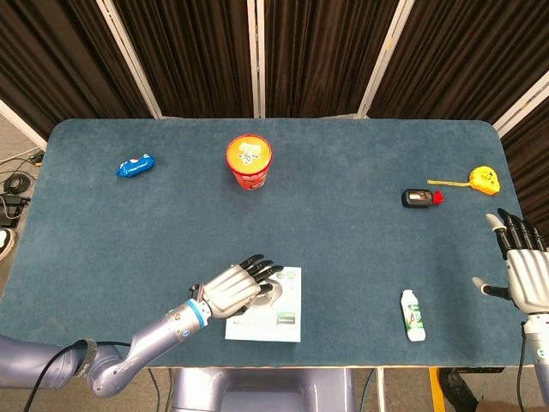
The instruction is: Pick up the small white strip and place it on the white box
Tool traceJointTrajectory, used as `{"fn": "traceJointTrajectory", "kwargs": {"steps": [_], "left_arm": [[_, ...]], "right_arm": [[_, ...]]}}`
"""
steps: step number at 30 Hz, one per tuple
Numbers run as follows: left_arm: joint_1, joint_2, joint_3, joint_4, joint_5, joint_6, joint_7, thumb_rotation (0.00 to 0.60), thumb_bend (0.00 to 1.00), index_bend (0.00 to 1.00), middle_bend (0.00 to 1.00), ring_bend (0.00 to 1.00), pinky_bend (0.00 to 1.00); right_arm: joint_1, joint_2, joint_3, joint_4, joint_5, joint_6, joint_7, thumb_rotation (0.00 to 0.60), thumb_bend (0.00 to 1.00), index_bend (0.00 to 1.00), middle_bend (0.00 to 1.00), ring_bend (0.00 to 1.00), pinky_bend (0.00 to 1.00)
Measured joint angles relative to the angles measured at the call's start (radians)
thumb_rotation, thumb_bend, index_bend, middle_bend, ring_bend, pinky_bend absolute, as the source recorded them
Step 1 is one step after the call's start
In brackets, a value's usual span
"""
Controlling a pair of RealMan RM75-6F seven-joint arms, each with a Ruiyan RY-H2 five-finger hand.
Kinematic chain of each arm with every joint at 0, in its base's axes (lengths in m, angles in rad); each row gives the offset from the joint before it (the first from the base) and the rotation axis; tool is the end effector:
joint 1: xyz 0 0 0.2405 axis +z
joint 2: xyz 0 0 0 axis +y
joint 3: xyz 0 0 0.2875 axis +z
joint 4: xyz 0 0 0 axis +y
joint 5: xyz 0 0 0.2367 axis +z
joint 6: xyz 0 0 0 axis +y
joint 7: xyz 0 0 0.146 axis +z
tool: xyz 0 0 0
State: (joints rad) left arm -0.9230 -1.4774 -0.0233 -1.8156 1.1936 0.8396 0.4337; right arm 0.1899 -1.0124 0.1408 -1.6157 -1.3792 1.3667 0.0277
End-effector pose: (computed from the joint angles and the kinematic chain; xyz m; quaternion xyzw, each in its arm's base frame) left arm -0.0793 0.2851 -0.0667 -0.8694 -0.2947 -0.3372 0.2090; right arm -0.3463 -0.2463 0.1932 0.5895 -0.3700 0.3813 0.6085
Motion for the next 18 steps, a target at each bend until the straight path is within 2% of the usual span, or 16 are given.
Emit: {"fn": "traceJointTrajectory", "kwargs": {"steps": [9,16,18], "left_arm": [[-0.002,0.008,-0.026,-0.022,-0.015,0.025,0.012,0.6,0.92,0.35,0.0,0.0,0.0],[0.021,0.079,-0.068,-0.05,0.003,0.094,-0.016,0.6,0.92,0.34,0.0,0.0,0.0],[0.035,0.103,-0.074,-0.054,0.007,0.118,-0.023,0.6,0.85,0.28,0.0,0.0,0.0]], "right_arm": [[-0.002,0.003,0.003,0.002,0.002,0.001,0.009,0.6,0.0,0.0,0.0,0.0,0.0],[-0.002,0.005,0.002,0.0,-0.003,0.001,0.013,0.6,0.0,0.0,0.0,0.0,0.0],[-0.002,0.006,0.001,-0.002,-0.005,0.001,0.012,0.6,0.0,0.0,0.0,0.0,0.0]]}}
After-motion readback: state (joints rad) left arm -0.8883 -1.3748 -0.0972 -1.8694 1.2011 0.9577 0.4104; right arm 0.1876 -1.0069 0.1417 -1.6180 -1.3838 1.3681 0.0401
